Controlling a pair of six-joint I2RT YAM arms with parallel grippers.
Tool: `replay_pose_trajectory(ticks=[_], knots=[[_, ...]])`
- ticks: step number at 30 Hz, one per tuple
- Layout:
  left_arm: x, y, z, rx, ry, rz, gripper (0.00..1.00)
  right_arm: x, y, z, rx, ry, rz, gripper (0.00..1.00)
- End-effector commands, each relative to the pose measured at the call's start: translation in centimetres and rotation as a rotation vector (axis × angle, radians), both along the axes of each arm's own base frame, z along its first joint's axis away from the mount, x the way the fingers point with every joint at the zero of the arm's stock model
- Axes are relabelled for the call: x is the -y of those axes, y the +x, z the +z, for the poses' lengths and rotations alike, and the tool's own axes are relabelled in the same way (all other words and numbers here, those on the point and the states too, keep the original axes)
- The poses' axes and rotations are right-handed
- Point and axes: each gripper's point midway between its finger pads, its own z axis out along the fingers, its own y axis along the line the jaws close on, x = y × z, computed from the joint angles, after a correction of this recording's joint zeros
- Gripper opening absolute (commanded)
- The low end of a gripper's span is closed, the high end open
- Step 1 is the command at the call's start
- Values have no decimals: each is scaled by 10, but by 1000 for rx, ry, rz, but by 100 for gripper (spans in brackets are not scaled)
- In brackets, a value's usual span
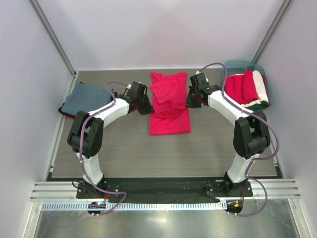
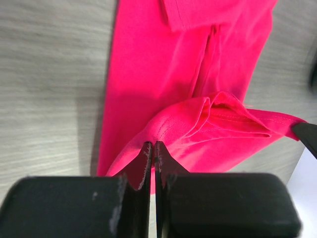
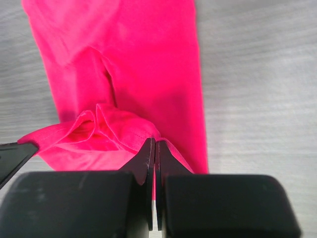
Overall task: Fold and stack the t-shirts
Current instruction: Fold the tshirt
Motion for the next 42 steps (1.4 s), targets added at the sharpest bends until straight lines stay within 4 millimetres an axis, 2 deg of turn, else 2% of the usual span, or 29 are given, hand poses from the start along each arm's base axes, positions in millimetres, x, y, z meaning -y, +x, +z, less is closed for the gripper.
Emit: replay_pose_trajectory(ticks=[1,2,5,6,8,9,11,12,13,15,16,17,18,20,21,22,23,24,25,26,27,29,30,31,32,33,35,36,42], knots=[[-2,25,15,56,-17,15,0,-7,24,22,69,30,26,1],[-3,27,8,39,-17,18,0,-6,27,20,67,28,24,1],[-2,43,10,44,-42,20,0,-4,41,12,55,28,16,1],[0,47,2,29,-50,13,0,-3,49,8,54,24,12,2],[4,62,5,54,-56,1,3,2,58,3,46,23,-8,1],[4,66,-7,32,-50,1,5,3,64,-1,41,22,-15,2],[5,79,-1,47,-66,2,13,7,71,-4,43,19,-33,4],[4,82,-4,41,-70,3,19,5,75,-4,47,26,-32,7],[6,86,-5,37,-81,-1,40,4,77,-11,33,24,-35,27],[6,87,-5,40,-81,-11,63,7,77,-13,33,20,-47,58],[3,85,-1,49,-78,-10,84,8,77,-6,51,24,-54,65],[0,84,1,58,-66,-1,94,9,78,-4,67,24,-58,70],[-2,84,5,80,-59,-1,98,11,75,-6,66,14,-59,71],[-11,76,16,108,-42,11,100,17,71,9,102,-1,-68,72],[-13,74,24,125,-41,12,100,21,64,5,95,-10,-71,73],[-18,65,19,112,-29,17,100,22,60,8,106,-13,-71,72],[-19,60,34,141,-39,17,100,23,58,11,120,-8,-69,72],[-20,56,38,153,-46,17,100,26,46,15,127,-3,-67,72],[-23,43,26,124,-32,12,99,24,39,15,122,16,-50,72],[-23,34,39,144,-41,7,99,24,32,17,126,28,-48,70],[-23,27,38,145,-41,0,99,26,18,15,113,37,-41,64],[-26,5,28,120,-28,-12,96,26,4,15,113,57,-40,58],[-28,-2,35,134,-35,-14,96,30,-11,0,78,53,-47,53],[-30,-15,25,104,-35,-20,94,26,-20,7,87,86,-27,51],[-30,-21,24,96,-45,-24,93,25,-27,4,77,99,-21,49],[-30,-26,28,104,-57,-27,93,27,-41,-9,41,100,-22,48],[-31,-40,19,73,-61,-33,92,25,-51,-11,43,125,-9,48],[-31,-46,16,69,-66,-39,90,24,-64,-23,8,143,5,48],[-19,-60,1,44,-75,-73,79,17,-89,-44,-27,189,54,46]])
